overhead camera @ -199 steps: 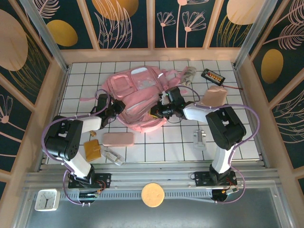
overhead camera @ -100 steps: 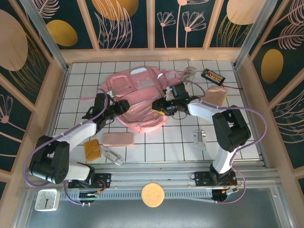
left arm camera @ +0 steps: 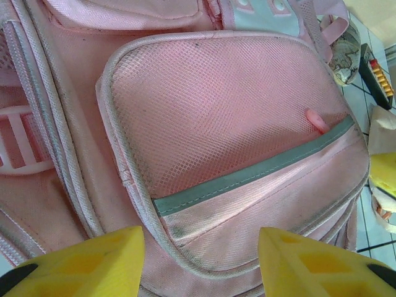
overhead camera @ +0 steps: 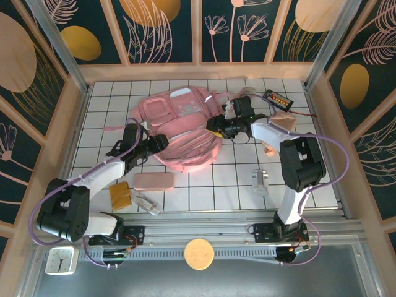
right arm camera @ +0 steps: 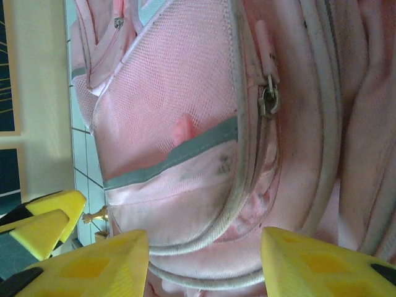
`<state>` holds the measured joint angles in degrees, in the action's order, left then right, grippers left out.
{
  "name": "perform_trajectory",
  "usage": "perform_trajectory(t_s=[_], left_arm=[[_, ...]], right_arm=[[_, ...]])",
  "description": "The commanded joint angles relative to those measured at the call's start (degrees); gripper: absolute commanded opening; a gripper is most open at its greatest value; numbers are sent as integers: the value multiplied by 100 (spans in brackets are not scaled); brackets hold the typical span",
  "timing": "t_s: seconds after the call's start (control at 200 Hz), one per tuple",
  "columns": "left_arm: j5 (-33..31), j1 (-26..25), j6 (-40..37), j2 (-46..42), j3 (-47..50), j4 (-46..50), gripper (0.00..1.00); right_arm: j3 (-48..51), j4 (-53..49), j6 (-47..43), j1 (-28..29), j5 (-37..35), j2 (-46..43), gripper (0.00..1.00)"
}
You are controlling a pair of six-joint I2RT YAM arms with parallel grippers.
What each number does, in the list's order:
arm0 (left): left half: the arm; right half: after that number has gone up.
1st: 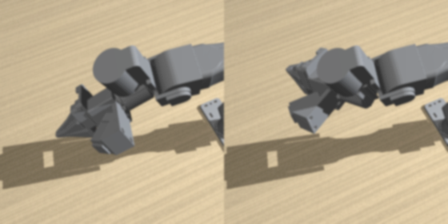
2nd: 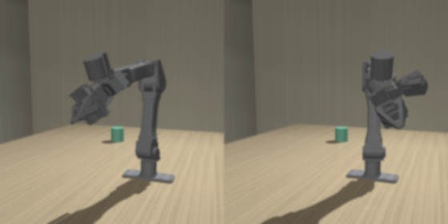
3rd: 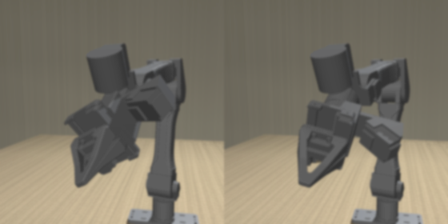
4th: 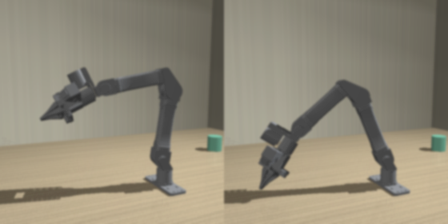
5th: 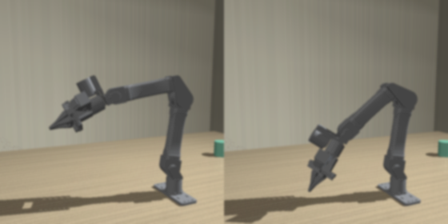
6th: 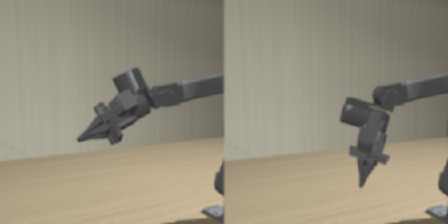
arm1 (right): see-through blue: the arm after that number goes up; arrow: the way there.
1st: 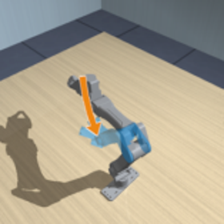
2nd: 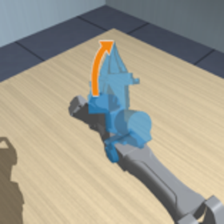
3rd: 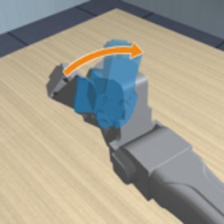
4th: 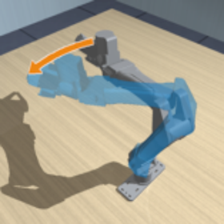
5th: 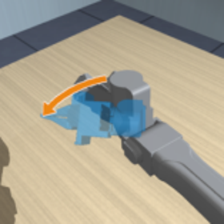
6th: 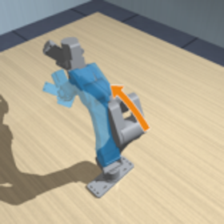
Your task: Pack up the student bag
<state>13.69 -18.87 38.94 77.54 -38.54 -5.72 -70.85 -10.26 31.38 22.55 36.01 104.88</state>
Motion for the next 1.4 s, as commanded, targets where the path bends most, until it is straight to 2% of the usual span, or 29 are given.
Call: perform_trajectory(t_s=[0.0, 0.115, 0.2, 0.696, 0.921, 1.256, 1.396], left_arm=[[62, -9, -158, -142, 58, 140, 52], [63, -3, -190, -150, 65, 157, 52], [63, -9, -187, -172, 99, 158, 53], [45, -3, -236, -340, 235, 246, 54], [54, -7, -242, -358, 295, 220, 54], [63, -8, -386, -471, 418, 275, 54], [46, -7, -538, -516, 427, 378, 55]], right_arm=[[-145, -380, -107, -21, -142, 197, 52], [-157, -644, -214, -22, -666, 125, 54], [-216, -771, -289, -18, -753, 153, 55], [-354, -65, -59, 203, -257, 526, 53], [-463, 232, 119, 347, -225, 223, 47], [-560, 886, 598, 481, 80, 233, 35], [-605, 1175, 927, 522, 192, 289, 35]])
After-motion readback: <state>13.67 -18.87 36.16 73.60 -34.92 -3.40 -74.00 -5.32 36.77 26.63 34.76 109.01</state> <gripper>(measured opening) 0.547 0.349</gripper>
